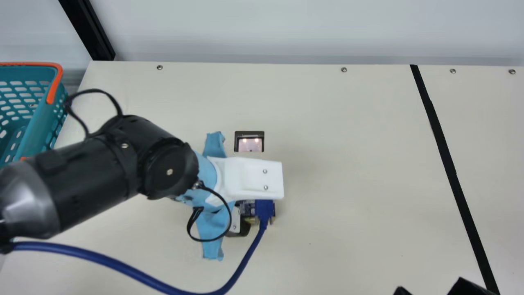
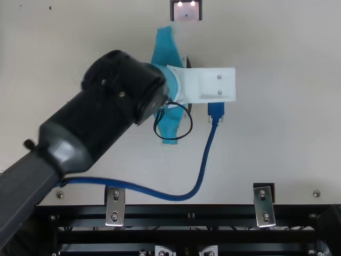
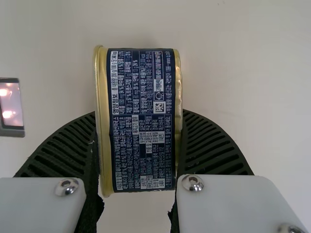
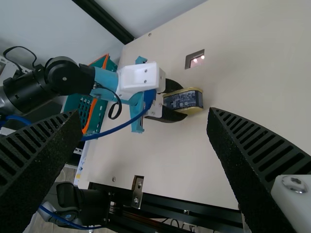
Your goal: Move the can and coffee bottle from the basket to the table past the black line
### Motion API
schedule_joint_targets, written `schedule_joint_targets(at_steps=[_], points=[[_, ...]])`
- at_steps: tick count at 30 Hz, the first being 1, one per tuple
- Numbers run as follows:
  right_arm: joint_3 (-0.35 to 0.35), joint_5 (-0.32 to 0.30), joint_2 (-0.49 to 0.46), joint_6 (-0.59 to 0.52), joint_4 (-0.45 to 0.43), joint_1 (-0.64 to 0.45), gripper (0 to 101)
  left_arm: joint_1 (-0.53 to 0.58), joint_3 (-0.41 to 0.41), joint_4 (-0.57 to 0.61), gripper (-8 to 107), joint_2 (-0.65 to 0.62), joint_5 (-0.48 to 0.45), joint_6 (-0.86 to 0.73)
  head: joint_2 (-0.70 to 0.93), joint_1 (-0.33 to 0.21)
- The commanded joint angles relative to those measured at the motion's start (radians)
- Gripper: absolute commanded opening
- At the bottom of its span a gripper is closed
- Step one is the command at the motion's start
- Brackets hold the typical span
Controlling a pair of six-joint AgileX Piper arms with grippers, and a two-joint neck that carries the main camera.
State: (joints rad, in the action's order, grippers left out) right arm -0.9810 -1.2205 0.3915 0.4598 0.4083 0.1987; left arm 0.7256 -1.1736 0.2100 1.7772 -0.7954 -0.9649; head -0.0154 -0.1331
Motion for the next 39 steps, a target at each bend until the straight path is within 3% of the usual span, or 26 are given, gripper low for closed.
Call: schedule_joint_targets(at_steps=[1,4,6,7,12,20,25,26,30,39], points=[[0.0,0.0,0.0,0.0,0.0,0.0,101,0.005,-0.009,-0.002,10,0.016,-0.021,-0.024,-0.003,-0.001],[0.0,0.0,0.0,0.0,0.0,0.0,101,0.01,-0.018,-0.006,10,0.028,-0.034,-0.042,-0.003,-0.001],[0.0,0.0,0.0,0.0,0.0,0.0,101,0.013,-0.019,-0.005,48,0.028,-0.033,-0.054,-0.003,-0.001],[0.0,0.0,0.0,0.0,0.0,0.0,101,0.014,-0.018,-0.003,90,0.025,-0.031,-0.062,-0.003,-0.001],[0.0,0.0,0.0,0.0,0.0,0.0,101,0.014,0.009,0.01,90,-0.049,0.017,-0.089,-0.003,-0.001],[0.0,0.0,0.0,0.0,0.0,0.0,101,-0.039,0.13,0.077,90,-0.266,0.094,-0.128,-0.003,-0.001],[0.0,0.0,0.0,0.0,0.0,0.0,101,-0.097,0.235,0.183,90,-0.397,0.24,-0.088,-0.003,-0.001],[0.0,0.0,0.0,0.0,0.0,0.0,101,-0.081,0.19,0.138,90,-0.333,0.162,-0.11,-0.003,-0.001],[0.0,0.0,0.0,0.0,0.0,0.0,101,-0.097,0.234,0.184,90,-0.396,0.235,-0.09,-0.003,-0.001],[0.0,0.0,0.0,0.0,0.0,0.0,101,-0.097,0.234,0.184,90,-0.398,0.237,-0.09,-0.003,-0.001]])
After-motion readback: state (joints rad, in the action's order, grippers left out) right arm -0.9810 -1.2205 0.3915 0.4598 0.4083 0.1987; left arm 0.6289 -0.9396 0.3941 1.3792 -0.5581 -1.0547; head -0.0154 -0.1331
